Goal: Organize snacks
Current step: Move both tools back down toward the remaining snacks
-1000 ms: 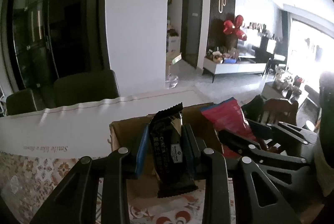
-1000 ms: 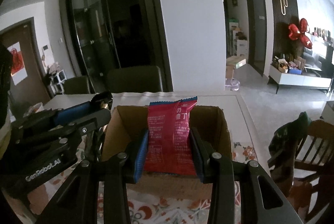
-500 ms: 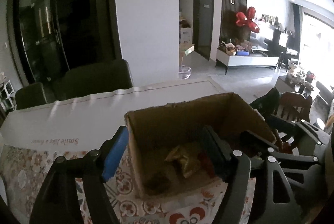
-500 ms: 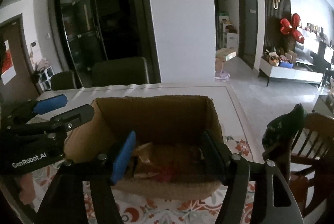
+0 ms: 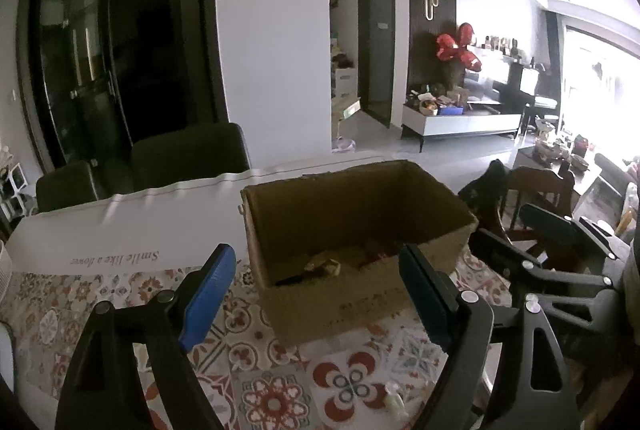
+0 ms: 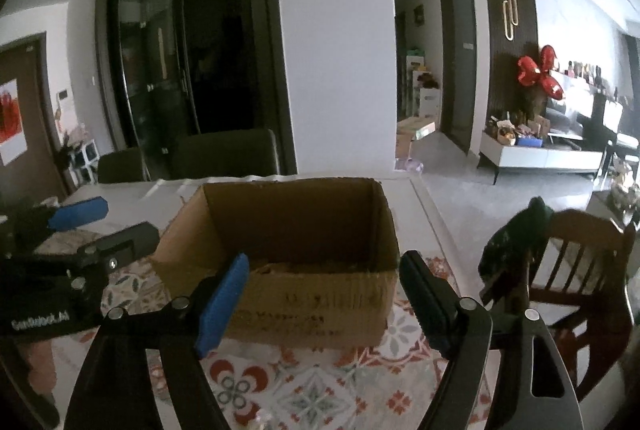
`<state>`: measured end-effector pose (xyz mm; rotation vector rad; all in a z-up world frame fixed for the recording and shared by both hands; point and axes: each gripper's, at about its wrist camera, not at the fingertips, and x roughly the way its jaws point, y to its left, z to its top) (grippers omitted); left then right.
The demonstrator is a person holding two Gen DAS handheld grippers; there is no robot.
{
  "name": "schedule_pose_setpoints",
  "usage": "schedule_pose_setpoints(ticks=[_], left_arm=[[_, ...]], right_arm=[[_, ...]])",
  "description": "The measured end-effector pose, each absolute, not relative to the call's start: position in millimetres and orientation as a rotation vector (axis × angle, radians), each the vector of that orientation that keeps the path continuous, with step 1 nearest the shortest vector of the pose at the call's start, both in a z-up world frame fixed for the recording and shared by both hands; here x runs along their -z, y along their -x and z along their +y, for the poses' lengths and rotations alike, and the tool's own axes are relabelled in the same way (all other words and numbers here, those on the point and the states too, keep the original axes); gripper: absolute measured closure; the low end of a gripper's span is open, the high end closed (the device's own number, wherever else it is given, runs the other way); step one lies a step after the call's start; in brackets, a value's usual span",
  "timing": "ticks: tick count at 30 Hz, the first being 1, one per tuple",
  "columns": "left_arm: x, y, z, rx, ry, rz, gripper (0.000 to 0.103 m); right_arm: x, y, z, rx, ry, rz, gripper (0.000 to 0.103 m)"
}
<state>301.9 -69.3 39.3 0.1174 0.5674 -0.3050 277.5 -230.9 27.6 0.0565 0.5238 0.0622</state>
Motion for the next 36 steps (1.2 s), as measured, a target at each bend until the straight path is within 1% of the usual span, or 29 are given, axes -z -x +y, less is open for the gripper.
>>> schedule_pose_setpoints(ticks=[16,21,31,36], left_arm=[[-33.0,-222.4,-69.9,0.369,-0.114,0.488,0.02],[-21.0,-205.6,-72.6,0.413,-0.128,0.475,0.02],[9.9,-183.8,-82.3,0.45,-0.158,0.524,0.02],[30.2,-179.3,-87.4,0.466,-0.186,0.568,0.023]], right_arm=[[-33.8,-194.7,-236.5,0.004,-0.083,0.446,0.024],[-24.5,-175.9,-240.9,0.019,-0.089,0.457,0.024],[6.2,-150.2,-242.5,0.05,-0.061,0.517,0.025],[23.4,-144.5,-245.0,0.047,-0.062,0.577,0.025]])
